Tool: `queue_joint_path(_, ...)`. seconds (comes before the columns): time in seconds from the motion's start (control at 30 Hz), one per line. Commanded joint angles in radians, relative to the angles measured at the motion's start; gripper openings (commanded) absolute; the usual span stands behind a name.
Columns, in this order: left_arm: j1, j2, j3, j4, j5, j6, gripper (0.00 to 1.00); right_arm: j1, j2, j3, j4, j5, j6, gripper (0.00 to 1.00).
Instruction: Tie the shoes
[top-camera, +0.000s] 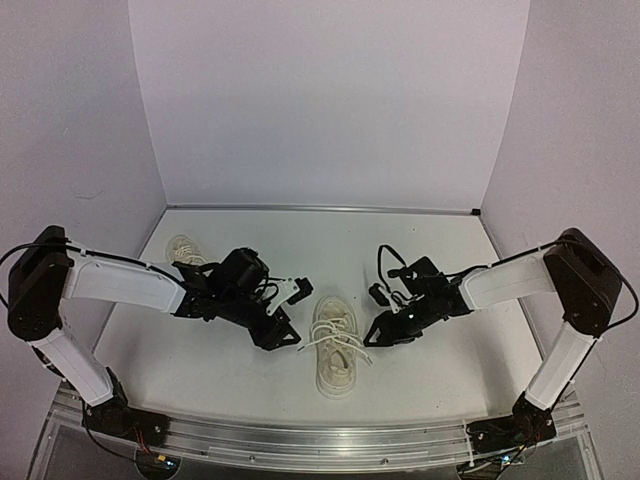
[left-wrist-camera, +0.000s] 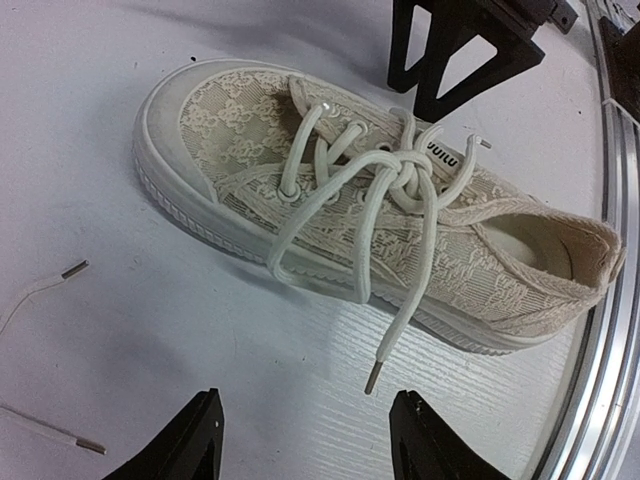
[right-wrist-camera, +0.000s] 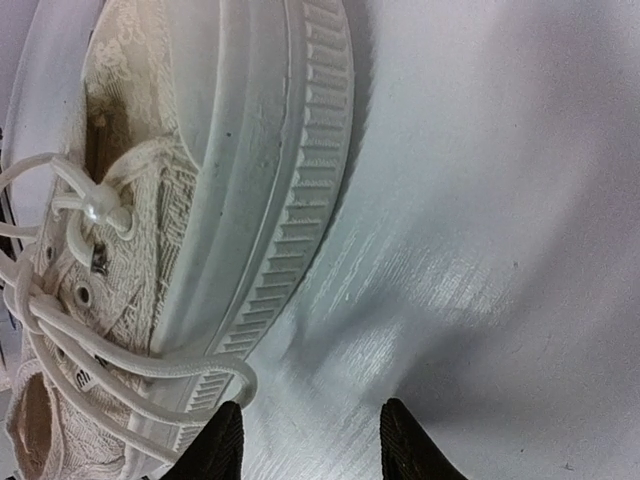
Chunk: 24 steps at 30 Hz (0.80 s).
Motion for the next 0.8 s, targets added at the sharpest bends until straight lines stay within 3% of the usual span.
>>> queue_joint_path(0.0,0.010,0.012,0.037,0.019,0.003,0.012,0.59,0.024,0.031,0.013,-0.044,0.058,-0.053,0.46)
queue_joint_path(0.37,0.018,0.030,0.027,0.045,0.014,0.004,0.57,0.069,-0.026,-0.004,-0.075,0.096,-0.026,0.45)
queue_joint_path(0.77,0.048,0.044,-0.022,0.202,0.079,-0.080,0.55,0.033,-0.043,-0.030,0.068,0.023,0.023,0.36)
